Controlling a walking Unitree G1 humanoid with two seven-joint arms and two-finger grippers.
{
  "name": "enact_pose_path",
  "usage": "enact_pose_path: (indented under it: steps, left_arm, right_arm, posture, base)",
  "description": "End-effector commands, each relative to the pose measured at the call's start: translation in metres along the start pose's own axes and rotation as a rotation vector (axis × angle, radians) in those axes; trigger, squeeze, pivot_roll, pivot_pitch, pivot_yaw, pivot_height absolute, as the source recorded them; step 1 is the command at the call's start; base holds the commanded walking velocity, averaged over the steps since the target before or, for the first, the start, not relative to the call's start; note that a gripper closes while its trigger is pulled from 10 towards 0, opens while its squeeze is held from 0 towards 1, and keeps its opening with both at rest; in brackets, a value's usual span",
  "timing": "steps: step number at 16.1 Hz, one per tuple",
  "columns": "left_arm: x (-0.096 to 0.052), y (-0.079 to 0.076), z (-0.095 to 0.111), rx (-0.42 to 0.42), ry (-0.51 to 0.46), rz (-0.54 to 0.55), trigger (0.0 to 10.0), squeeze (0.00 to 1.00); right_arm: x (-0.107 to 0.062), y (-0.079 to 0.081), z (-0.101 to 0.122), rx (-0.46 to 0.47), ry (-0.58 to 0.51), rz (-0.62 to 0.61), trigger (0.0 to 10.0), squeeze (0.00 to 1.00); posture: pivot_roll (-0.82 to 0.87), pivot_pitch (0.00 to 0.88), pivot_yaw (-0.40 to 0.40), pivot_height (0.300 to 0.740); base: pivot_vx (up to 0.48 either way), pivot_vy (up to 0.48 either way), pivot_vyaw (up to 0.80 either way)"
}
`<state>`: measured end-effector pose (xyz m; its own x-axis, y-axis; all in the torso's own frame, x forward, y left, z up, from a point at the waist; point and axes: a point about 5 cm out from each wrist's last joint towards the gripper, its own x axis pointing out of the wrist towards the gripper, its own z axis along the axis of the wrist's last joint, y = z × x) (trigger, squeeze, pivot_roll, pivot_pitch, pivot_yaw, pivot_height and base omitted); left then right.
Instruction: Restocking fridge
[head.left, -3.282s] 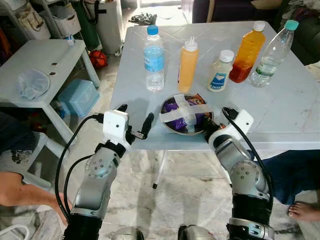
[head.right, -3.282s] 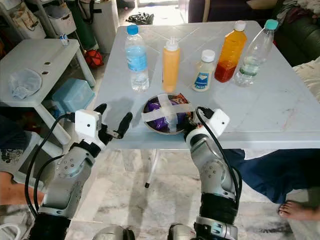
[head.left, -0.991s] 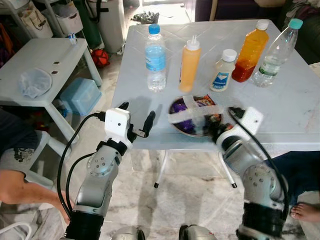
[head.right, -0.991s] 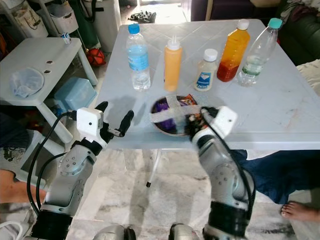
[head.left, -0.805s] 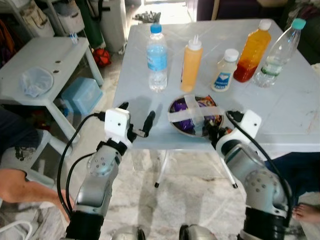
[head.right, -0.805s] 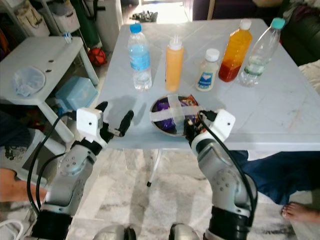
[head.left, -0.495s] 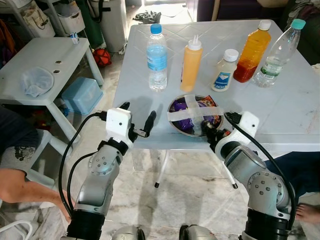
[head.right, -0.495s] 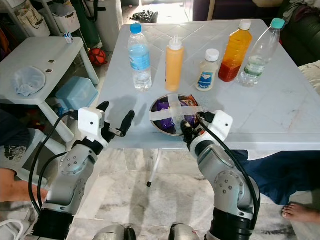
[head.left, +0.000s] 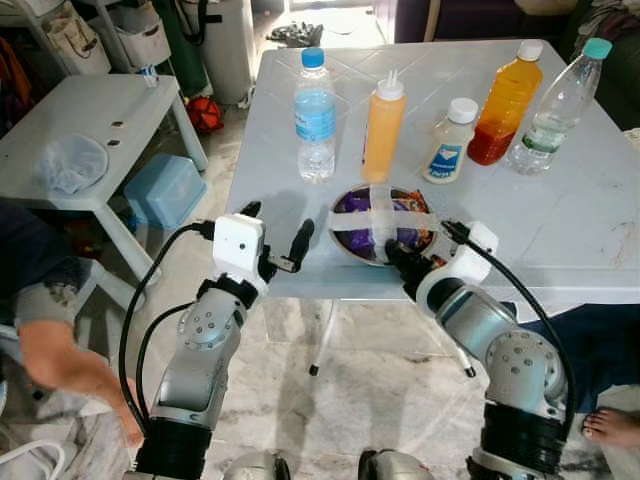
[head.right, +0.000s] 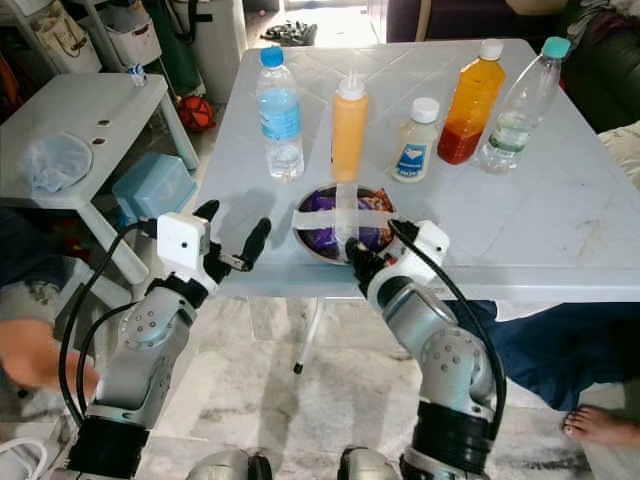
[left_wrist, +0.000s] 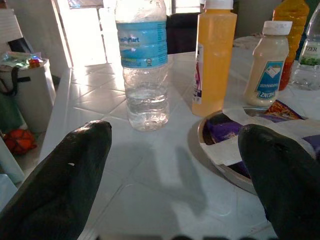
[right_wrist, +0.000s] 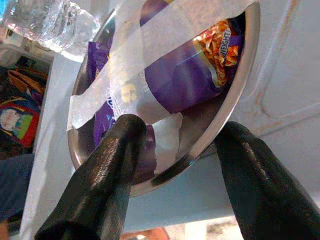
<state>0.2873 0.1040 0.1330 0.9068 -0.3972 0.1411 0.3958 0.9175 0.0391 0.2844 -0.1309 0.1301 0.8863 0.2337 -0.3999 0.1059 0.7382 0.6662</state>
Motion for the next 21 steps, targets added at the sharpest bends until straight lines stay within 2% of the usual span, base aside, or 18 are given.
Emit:
enact_pose_path:
  steps: [1, 2, 8, 11, 14, 17, 19, 20, 21]
  left_arm:
    - [0.000, 0.000, -0.002, 0.004, 0.006, 0.002, 10.0, 0.00]
    - [0.000, -0.001, -0.002, 0.006, 0.006, -0.001, 10.0, 0.00]
    - [0.000, 0.000, -0.001, 0.008, 0.005, 0.001, 10.0, 0.00]
    - [0.000, -0.001, -0.002, 0.004, 0.005, -0.004, 10.0, 0.00]
    - [0.001, -0.001, -0.001, 0.005, 0.003, -0.005, 10.0, 0.00]
    - [0.002, 0.000, -0.001, 0.006, 0.003, -0.005, 10.0, 0.00]
    - [0.002, 0.000, -0.001, 0.006, 0.003, -0.006, 10.0, 0.00]
    - [0.002, 0.000, -0.001, 0.006, 0.002, -0.007, 10.0, 0.00]
    - [0.003, 0.000, -0.001, 0.006, 0.001, -0.007, 10.0, 0.00]
  right_arm:
    - [0.005, 0.004, -0.021, 0.088, 0.055, 0.015, 2.2, 0.00]
    - [0.008, 0.001, -0.021, 0.097, 0.058, 0.003, 0.0, 0.00]
    - [0.008, -0.012, -0.016, 0.103, 0.044, -0.068, 0.0, 0.00]
    - [0.005, -0.023, -0.005, 0.094, -0.003, -0.121, 0.0, 0.00]
    - [0.003, -0.027, 0.005, 0.084, -0.041, -0.151, 0.0, 0.00]
    - [-0.003, -0.026, 0.019, 0.025, -0.091, -0.165, 0.0, 0.00]
    - [-0.009, -0.031, 0.028, -0.023, -0.129, -0.197, 0.0, 0.00]
    - [-0.011, -0.031, 0.032, -0.054, -0.141, -0.201, 0.1, 0.00]
    - [-0.015, -0.033, 0.038, -0.088, -0.155, -0.204, 1.3, 0.00]
  posture:
    - [0.00, 0.063, 0.057, 0.740]
    - [0.00, 0.063, 0.057, 0.740]
    - [0.00, 0.065, 0.056, 0.740]
    - [-0.01, 0.067, 0.061, 0.740]
    - [-0.01, 0.066, 0.065, 0.740]
    - [-0.01, 0.066, 0.070, 0.740]
    - [-0.02, 0.065, 0.072, 0.740]
    - [-0.02, 0.064, 0.074, 0.740]
    - [-0.02, 0.064, 0.075, 0.740]
  base:
    - [0.000, 0.000, 0.00]
    - [0.000, 0.000, 0.00]
    - [0.000, 0.000, 0.00]
    - [0.000, 0.000, 0.00]
    - [0.000, 0.000, 0.00]
    - [0.000, 0.000, 0.00]
    - [0.000, 0.000, 0.00]
    - [0.000, 0.000, 0.00]
    - [0.000, 0.000, 0.00]
